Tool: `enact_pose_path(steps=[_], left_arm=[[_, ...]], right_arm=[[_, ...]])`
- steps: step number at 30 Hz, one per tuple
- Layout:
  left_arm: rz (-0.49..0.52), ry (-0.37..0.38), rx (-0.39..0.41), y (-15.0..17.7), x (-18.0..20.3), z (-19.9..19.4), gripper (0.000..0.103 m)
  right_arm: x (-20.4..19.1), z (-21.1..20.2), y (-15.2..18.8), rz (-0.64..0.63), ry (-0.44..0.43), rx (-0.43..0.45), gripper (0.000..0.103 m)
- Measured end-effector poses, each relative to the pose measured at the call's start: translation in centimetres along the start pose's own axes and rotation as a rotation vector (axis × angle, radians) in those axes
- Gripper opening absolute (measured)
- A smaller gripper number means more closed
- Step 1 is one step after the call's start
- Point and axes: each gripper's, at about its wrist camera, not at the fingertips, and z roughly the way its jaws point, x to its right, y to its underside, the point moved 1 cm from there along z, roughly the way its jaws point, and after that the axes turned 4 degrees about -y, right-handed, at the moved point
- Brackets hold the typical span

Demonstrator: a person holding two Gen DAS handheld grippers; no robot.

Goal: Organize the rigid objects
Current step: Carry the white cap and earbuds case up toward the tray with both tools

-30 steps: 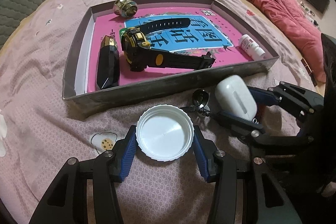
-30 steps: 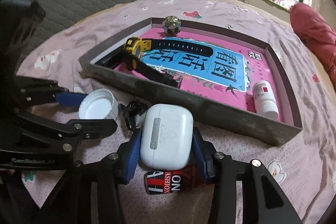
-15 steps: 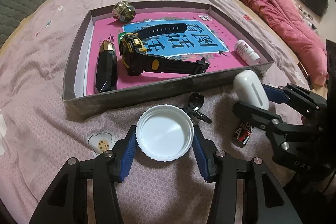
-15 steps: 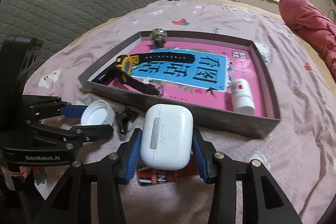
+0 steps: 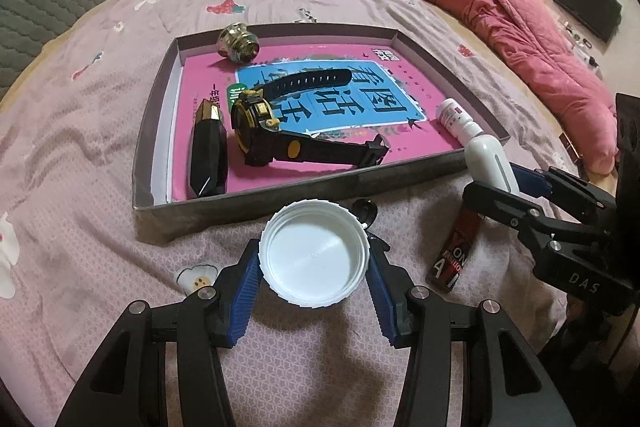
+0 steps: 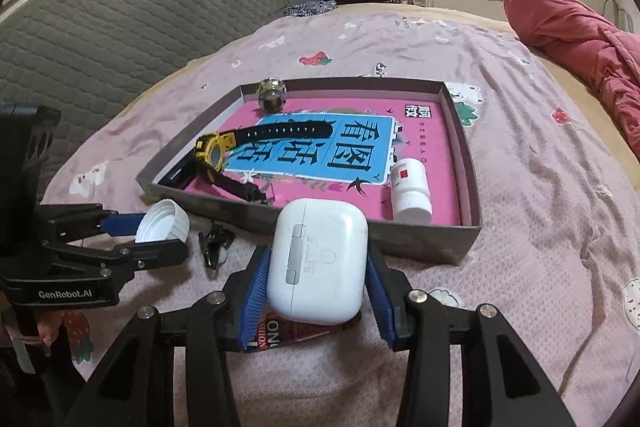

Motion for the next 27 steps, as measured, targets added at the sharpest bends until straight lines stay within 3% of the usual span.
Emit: enact_pose_path(steps=[14,27], left_arm=[[-0.004,-0.01,0.068,-0.8,0.1,-1.3,0.052],[-0.073,-0.024,0.142,-2.4,-2.3,-2.8,0.052]], right_arm=[[0.0,-1.1,-1.0,0.0,0.006,0.07,0.046],[0.0,-1.8,-1.6,-0.013,0.02,0.12,0.047]])
